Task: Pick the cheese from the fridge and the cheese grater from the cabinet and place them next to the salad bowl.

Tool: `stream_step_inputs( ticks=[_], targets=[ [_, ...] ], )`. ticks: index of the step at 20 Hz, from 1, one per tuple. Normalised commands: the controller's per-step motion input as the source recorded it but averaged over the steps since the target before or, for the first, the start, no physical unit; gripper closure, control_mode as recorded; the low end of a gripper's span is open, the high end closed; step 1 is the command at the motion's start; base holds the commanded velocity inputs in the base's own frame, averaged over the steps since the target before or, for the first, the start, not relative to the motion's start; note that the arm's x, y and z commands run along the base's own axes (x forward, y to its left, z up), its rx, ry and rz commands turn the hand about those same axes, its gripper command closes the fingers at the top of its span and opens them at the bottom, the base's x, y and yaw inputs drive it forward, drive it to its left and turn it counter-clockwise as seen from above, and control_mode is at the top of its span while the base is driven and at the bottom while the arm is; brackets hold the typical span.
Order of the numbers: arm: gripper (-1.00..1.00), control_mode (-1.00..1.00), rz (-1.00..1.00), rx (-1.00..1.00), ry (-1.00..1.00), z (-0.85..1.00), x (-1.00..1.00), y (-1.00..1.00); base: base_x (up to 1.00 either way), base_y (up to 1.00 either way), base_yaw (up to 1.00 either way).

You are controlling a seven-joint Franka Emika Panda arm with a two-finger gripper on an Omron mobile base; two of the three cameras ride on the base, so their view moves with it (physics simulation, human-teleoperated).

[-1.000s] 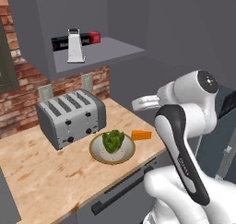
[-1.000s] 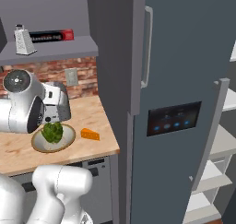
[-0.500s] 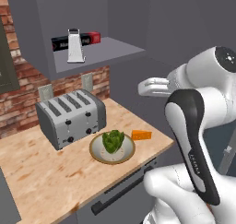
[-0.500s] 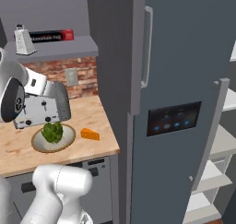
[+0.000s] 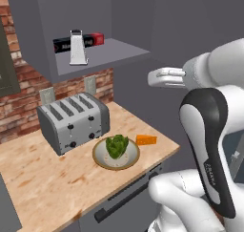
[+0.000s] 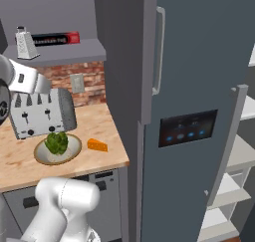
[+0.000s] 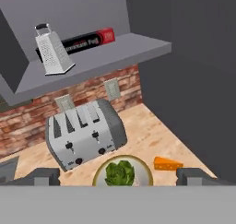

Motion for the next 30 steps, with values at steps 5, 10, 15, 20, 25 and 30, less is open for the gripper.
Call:
stream_step_inputs(
  ticks=[5, 10, 15, 20, 25, 30],
  targets=[
    [-1.0, -1.0, 0.0, 0.02, -0.12, 0.25, -0.01, 0.0, 0.0, 0.0, 0.0],
    [-1.0, -1.0, 0.0, 0.01, -0.1, 0.2, 0.0, 0.0, 0.0, 0.0, 0.0],
    [-1.0, -1.0, 0.0, 0.01, -0.07, 0.23, -0.04, 0.0, 0.0, 0.0, 0.0],
    [-1.0, -1.0, 0.0, 0.04, -0.05, 0.11, 0.0, 0.0, 0.0, 0.0, 0.0],
    [-1.0, -1.0, 0.03, 0.15, -0.06, 0.0, 0.0, -0.01, 0.0, 0.0, 0.0],
    [-1.0, -1.0, 0.12, 0.11, 0.03, 0.28, 0.02, 0.0, 0.0, 0.0, 0.0]
  ],
)
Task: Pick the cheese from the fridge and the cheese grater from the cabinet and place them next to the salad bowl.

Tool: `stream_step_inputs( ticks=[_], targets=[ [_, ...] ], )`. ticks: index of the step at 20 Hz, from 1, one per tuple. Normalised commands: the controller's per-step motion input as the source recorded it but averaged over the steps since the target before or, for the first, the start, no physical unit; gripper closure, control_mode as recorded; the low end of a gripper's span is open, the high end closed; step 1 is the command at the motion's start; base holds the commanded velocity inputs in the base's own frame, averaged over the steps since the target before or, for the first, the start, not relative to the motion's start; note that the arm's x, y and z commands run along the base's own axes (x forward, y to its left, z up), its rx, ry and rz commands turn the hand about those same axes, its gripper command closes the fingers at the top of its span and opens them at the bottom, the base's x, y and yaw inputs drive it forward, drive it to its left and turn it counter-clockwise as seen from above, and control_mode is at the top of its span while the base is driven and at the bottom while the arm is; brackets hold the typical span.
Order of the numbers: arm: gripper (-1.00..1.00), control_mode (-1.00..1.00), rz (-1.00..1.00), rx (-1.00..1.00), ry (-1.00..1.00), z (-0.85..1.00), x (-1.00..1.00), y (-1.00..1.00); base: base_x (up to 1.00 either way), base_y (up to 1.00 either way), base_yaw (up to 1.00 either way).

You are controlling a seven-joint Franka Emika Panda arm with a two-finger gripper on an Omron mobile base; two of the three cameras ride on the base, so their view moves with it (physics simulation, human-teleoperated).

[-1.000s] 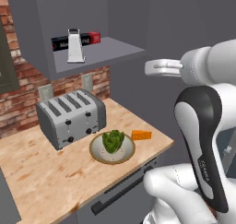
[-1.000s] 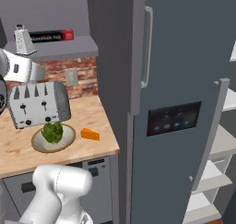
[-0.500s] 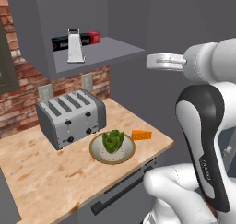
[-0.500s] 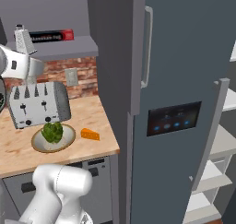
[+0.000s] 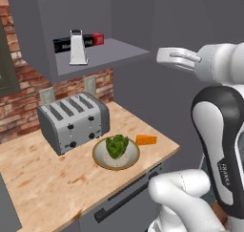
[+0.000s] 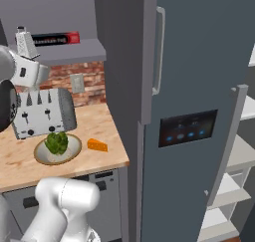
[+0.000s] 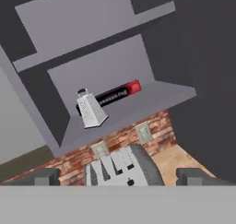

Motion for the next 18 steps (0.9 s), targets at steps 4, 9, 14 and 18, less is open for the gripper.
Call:
stream_step_inputs(
  ticks=[4, 9, 14, 18],
  targets=[
    [-1.0, -1.0, 0.12, 0.0, 0.29, 0.44, 0.13, 0.01, 0.0, 0.0, 0.0],
    [-1.0, -1.0, 0.12, -0.07, 0.37, 0.23, 0.11, 0.14, 0.0, 0.0, 0.0],
    [-1.0, -1.0, 0.06, -0.08, -0.07, -0.25, 0.0, 0.11, 0.0, 0.0, 0.0],
    [-1.0, -1.0, 0.04, -0.01, -0.25, -0.41, 0.0, 0.15, 0.0, 0.0, 0.0]
  ],
)
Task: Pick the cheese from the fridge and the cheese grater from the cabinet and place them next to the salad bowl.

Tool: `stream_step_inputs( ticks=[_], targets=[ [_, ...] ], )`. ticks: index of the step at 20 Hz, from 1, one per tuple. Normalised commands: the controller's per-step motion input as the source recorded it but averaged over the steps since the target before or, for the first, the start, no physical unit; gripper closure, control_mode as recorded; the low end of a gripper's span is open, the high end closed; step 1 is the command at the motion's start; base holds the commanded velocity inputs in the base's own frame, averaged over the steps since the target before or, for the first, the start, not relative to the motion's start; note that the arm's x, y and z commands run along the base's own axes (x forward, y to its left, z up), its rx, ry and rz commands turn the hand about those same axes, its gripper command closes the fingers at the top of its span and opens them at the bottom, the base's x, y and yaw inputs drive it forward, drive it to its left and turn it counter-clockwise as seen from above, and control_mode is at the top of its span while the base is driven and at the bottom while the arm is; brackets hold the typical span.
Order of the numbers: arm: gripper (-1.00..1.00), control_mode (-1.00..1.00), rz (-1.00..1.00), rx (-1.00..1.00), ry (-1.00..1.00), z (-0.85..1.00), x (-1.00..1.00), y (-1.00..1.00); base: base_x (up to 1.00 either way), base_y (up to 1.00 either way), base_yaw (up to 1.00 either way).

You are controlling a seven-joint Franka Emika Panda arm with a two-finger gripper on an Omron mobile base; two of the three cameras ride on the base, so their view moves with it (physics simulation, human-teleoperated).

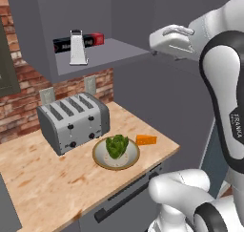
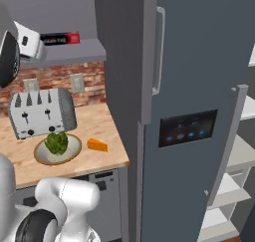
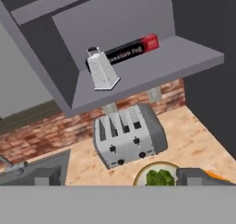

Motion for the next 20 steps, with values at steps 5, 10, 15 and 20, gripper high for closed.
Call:
stream_step_inputs(
  ticks=[5, 10, 15, 20],
  targets=[
    [-1.0, -1.0, 0.05, -0.04, -0.28, -0.57, 0.0, 0.11, 0.0, 0.0, 0.0],
    [-1.0, -1.0, 0.05, -0.06, -0.09, -0.19, 0.16, 0.11, 0.0, 0.0, 0.0],
    [-1.0, -1.0, 0.06, -0.1, 0.06, 0.24, 0.24, 0.05, 0.0, 0.0, 0.0],
    [-1.0, -1.0, 0.03, -0.12, 0.09, 0.26, 0.23, 0.1, 0.0, 0.0, 0.0]
  ],
)
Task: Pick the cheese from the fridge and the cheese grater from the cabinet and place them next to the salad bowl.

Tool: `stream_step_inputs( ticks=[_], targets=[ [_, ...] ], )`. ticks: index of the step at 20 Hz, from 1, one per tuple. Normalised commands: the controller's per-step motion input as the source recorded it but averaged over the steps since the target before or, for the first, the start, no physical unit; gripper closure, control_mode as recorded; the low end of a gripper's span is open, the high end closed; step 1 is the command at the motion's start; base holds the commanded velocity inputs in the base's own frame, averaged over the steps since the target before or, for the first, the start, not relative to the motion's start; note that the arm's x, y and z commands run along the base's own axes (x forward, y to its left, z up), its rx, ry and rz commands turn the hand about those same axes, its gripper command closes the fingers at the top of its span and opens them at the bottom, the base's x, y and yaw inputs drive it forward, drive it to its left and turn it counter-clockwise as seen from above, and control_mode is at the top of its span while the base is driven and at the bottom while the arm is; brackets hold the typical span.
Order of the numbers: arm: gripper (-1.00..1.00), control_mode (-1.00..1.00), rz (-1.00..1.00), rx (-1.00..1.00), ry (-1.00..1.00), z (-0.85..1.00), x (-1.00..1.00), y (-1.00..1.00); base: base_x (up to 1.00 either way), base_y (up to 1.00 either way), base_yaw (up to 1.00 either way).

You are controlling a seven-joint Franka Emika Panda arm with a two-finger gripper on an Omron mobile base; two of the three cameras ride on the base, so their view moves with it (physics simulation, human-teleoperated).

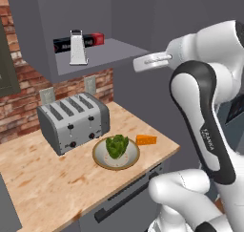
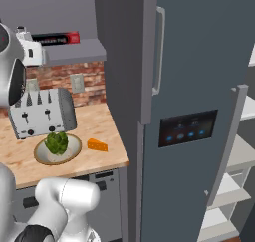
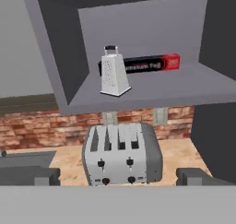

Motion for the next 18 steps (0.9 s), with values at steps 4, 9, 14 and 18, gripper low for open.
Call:
stream_step_inputs(
  ticks=[4, 9, 14, 18],
  targets=[
    [-1.0, -1.0, 0.02, -0.11, 0.04, 0.02, 0.23, 0.11, 0.0, 0.0, 0.0],
    [-1.0, -1.0, 0.0, -0.11, 0.0, -0.17, 0.34, 0.12, 0.0, 0.0, 0.0],
    [-1.0, -1.0, 0.01, -0.08, 0.0, -0.25, 0.45, 0.18, 0.0, 0.0, 0.0],
    [-1.0, -1.0, 0.02, -0.02, -0.01, -0.09, 0.43, 0.28, 0.0, 0.0, 0.0]
  ],
)
